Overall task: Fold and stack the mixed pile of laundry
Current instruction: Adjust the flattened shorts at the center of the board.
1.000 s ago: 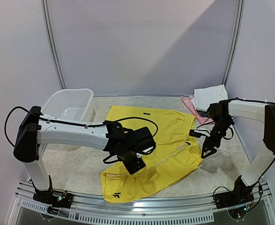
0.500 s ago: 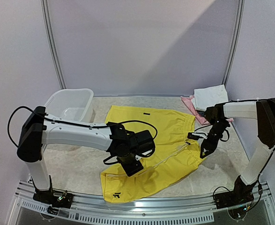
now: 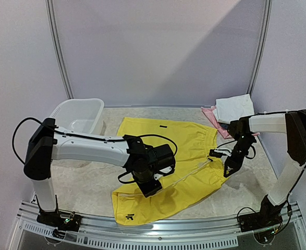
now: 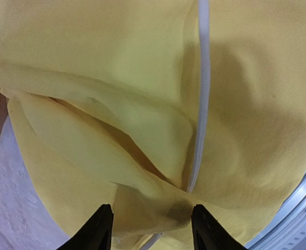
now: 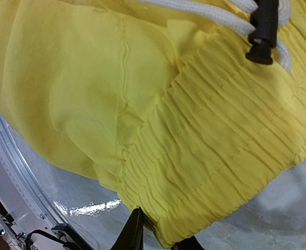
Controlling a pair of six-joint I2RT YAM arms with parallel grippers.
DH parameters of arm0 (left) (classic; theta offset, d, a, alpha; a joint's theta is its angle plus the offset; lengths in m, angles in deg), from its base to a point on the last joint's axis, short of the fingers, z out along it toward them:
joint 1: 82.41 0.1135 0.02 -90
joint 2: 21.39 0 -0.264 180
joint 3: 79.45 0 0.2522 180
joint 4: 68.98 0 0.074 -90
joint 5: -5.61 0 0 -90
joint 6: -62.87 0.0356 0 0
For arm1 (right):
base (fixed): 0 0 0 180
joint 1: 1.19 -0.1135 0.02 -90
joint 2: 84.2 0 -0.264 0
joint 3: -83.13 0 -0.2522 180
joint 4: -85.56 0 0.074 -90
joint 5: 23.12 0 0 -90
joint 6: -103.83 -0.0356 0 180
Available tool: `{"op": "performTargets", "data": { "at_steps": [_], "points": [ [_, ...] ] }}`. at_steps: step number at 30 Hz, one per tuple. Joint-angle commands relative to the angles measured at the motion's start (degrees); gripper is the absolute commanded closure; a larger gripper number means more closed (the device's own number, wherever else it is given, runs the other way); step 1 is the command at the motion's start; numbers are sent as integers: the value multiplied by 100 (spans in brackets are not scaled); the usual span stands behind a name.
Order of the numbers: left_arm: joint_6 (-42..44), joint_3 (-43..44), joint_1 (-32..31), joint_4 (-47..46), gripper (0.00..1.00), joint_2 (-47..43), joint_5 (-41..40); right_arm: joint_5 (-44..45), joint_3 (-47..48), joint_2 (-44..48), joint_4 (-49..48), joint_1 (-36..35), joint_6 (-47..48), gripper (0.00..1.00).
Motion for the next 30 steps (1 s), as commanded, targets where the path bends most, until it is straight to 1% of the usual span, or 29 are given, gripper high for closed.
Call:
{"op": "performTargets", "data": {
  "at_steps": [1, 4, 5, 7, 9, 10, 11, 14, 17, 20, 23, 27, 30],
  "points": [
    [-82, 44, 96, 177, 49, 218, -1, 80, -62, 172, 11, 29, 14, 82],
    [-85, 13, 122, 151, 53, 223, 40, 89, -65, 202, 20, 56, 14, 82],
    [-76, 8, 135, 150, 58, 230, 57, 91, -62, 206, 17, 66, 14, 83],
    [-82, 11, 185, 165, 73, 204, 87, 90, -78, 208, 13, 83, 14, 83],
    [-119, -15, 264, 182, 91, 74, -37, 90, -96, 208, 7, 107, 27, 84],
    [-153, -96, 335, 175, 97, -32, -121, 108, -109, 208, 0, 128, 35, 86],
    [-184, -187, 431, 164, 100, -176, -194, 107, -128, 208, 9, 153, 46, 88],
    [-291, -535, 882, 108, 100, -726, -409, 41, -130, 223, 100, 267, 128, 99],
    [-361, -869, 1455, 17, 100, -1166, -472, -19, -115, 231, 213, 400, 196, 100],
    [-346, -1073, 1903, -43, 100, -1401, -471, -5, -175, 272, 258, 453, 238, 100],
    [-284, -1153, 2197, -142, 100, -1390, -372, 4, -247, 336, 262, 467, 237, 100],
    [-244, -1143, 2437, -289, 100, -1162, -240, 6, -279, 381, 292, 466, 212, 100],
    [-260, -1040, 2557, -141, 100, -879, -340, 14, -305, 400, 304, 478, 190, 100]
  ]
}}
